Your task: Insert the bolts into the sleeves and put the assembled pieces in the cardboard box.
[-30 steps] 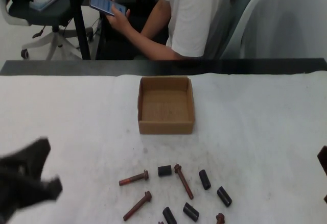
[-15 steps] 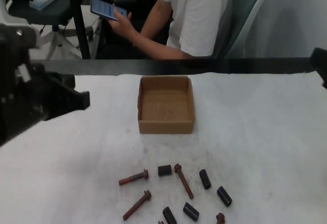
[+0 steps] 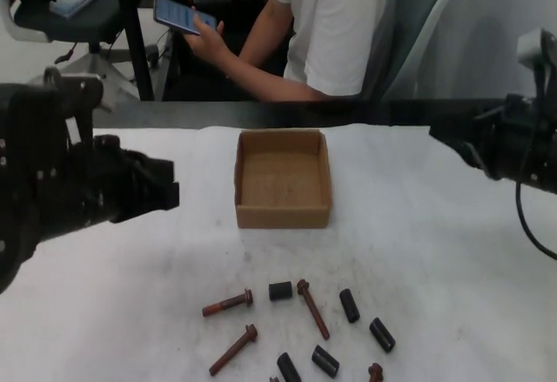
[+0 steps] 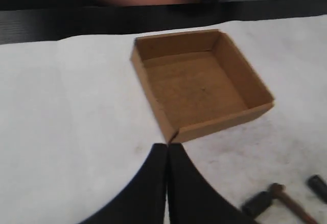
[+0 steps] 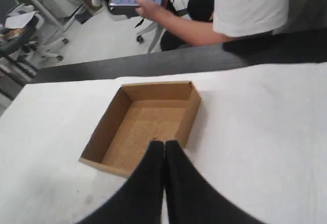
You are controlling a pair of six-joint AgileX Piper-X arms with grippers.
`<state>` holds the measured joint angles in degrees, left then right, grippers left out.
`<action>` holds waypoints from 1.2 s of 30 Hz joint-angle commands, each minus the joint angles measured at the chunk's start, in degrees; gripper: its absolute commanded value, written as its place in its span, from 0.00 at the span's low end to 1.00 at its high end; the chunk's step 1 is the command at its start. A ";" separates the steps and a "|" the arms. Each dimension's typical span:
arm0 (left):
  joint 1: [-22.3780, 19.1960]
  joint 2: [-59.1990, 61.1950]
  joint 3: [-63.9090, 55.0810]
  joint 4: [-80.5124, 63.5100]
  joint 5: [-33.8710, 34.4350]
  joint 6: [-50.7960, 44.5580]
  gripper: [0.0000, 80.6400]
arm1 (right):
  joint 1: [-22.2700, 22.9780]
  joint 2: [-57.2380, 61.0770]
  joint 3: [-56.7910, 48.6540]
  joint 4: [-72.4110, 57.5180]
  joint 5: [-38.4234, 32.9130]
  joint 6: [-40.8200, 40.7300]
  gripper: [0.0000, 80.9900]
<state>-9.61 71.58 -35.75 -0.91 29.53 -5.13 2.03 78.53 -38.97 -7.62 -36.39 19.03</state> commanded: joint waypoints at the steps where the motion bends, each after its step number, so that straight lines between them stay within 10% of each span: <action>1: -0.07 -0.20 -0.88 -0.71 6.67 -2.66 0.00 | 0.15 -0.07 -0.76 0.19 -2.47 1.26 0.01; 13: -0.07 -0.20 -0.94 0.18 14.67 -17.39 0.00 | 0.45 -0.36 -0.76 17.19 -19.20 4.05 0.01; 25: -1.20 3.44 -1.50 12.72 -8.45 9.99 0.00 | 11.42 2.60 -11.14 17.59 4.29 -16.16 0.08; 31: -3.44 5.91 -7.78 14.93 -8.45 11.55 0.35 | 12.07 5.53 -22.83 27.59 8.97 -22.96 0.43; 36: -3.42 6.16 -9.51 17.22 -10.73 11.58 0.50 | 11.09 5.55 -25.59 30.30 9.77 -24.80 0.39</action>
<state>-12.83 77.62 -44.43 14.37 19.94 5.87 13.50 83.96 -63.59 20.78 -26.87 -4.53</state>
